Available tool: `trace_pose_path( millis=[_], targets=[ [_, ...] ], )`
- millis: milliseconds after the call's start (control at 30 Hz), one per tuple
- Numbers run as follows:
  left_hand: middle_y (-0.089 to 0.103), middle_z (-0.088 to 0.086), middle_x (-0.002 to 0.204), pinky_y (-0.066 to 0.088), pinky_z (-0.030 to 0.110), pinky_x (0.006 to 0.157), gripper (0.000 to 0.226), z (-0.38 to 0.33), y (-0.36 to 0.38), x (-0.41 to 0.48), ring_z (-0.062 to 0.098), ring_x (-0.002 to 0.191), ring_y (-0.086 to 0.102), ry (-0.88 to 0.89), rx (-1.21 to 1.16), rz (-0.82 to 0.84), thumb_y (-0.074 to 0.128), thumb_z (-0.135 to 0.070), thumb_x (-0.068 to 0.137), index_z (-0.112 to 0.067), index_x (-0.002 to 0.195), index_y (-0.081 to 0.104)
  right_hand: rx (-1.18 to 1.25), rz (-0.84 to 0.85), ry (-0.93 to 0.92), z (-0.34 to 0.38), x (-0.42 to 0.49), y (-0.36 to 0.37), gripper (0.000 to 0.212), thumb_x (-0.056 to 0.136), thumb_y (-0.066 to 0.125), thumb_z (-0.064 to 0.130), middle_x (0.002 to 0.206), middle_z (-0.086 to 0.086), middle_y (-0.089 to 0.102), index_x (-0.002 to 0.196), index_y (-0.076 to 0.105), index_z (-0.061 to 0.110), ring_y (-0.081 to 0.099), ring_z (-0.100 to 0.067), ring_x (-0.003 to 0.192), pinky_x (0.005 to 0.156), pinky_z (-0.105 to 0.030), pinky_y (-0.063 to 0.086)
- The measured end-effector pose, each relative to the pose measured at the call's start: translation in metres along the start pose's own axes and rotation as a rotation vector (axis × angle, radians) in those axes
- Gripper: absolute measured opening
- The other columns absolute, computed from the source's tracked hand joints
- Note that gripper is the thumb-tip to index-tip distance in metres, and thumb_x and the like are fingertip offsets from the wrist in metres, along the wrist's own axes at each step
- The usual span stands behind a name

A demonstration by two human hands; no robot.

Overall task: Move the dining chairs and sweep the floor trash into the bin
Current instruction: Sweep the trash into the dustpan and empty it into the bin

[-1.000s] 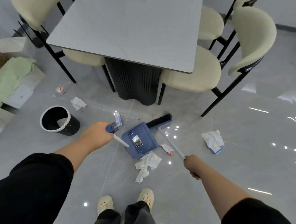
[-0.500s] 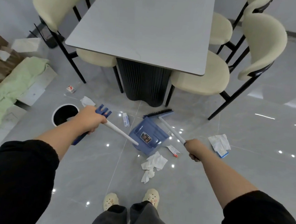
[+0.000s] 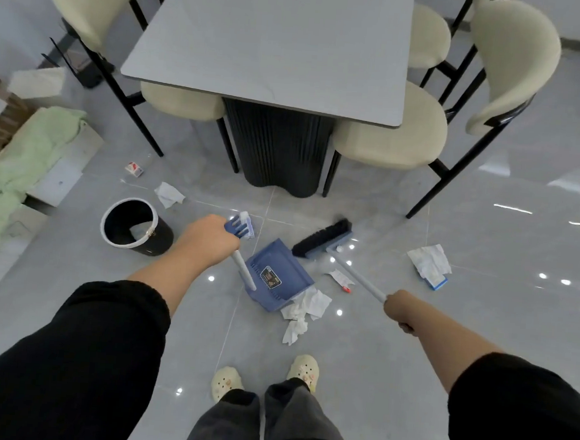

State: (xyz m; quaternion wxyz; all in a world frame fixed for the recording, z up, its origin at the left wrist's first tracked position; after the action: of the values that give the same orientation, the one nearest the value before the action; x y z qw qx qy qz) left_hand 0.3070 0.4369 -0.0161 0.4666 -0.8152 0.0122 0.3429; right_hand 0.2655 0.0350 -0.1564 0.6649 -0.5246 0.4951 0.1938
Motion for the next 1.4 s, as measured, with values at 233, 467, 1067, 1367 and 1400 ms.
trace_pose_path(
  millis=[233, 467, 1067, 1367, 1400],
  targets=[
    [0.064, 0.015, 0.102, 0.042, 0.029, 0.072, 0.019, -0.023, 0.009, -0.002, 0.032, 0.091, 0.059, 0.103, 0.057, 0.019, 0.053, -0.014, 0.085, -0.007, 0.097, 0.066, 0.48, 0.002, 0.035, -0.059, -0.033, 0.012, 0.027, 0.098, 0.041, 0.029, 0.064, -0.009, 0.045, 0.119, 0.058, 0.024, 0.036, -0.016, 0.044, 0.042, -0.015, 0.027],
    [0.052, 0.01, 0.076, 0.036, 0.028, 0.064, 0.024, -0.022, 0.017, -0.012, 0.03, 0.076, 0.051, 0.157, 0.147, -0.011, 0.049, -0.015, 0.087, -0.014, 0.064, 0.044, 0.473, -0.053, 0.055, -0.024, 0.003, -0.008, 0.023, 0.099, 0.031, 0.017, 0.062, -0.01, 0.045, 0.114, 0.047, 0.012, 0.035, -0.014, 0.042, 0.04, -0.013, 0.031],
    [0.059, 0.012, 0.077, 0.04, 0.031, 0.065, 0.012, 0.123, 0.01, -0.053, 0.03, 0.077, 0.056, 0.13, 0.03, -0.046, 0.056, -0.016, 0.084, -0.006, 0.08, 0.06, 0.382, 0.091, 0.203, -0.032, -0.102, 0.182, 0.019, 0.097, 0.034, 0.014, 0.065, -0.009, 0.042, 0.111, 0.039, 0.002, 0.032, -0.014, 0.046, 0.041, -0.017, 0.028],
    [0.059, 0.016, 0.083, 0.042, 0.033, 0.068, 0.01, 0.176, 0.015, -0.081, 0.035, 0.085, 0.058, 0.169, 0.091, 0.008, 0.057, -0.01, 0.082, -0.001, 0.084, 0.062, 0.663, 0.015, 0.176, -0.044, -0.136, 0.184, 0.016, 0.097, 0.04, 0.023, 0.056, -0.008, 0.043, 0.089, 0.046, 0.01, 0.032, -0.015, 0.037, 0.038, -0.011, 0.027],
    [0.06, 0.017, 0.084, 0.045, 0.035, 0.071, 0.013, 0.181, 0.016, -0.084, 0.036, 0.087, 0.059, 0.17, 0.108, 0.025, 0.058, -0.009, 0.081, 0.001, 0.086, 0.064, 0.686, 0.011, 0.178, -0.045, -0.136, 0.183, 0.016, 0.097, 0.041, 0.024, 0.056, -0.007, 0.043, 0.087, 0.045, 0.011, 0.032, -0.014, 0.033, 0.038, -0.01, 0.027]
  ],
)
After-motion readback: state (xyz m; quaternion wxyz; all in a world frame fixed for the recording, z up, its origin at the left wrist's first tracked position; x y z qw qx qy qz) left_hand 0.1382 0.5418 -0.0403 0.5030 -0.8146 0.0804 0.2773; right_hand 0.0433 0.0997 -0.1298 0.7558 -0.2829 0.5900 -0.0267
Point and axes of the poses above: each hand's wrist, its own x-axis towards the middle knuckle, its own y-axis out of the palm, z = x × y, the point moved 10 cm from there along x, towards the middle knuckle
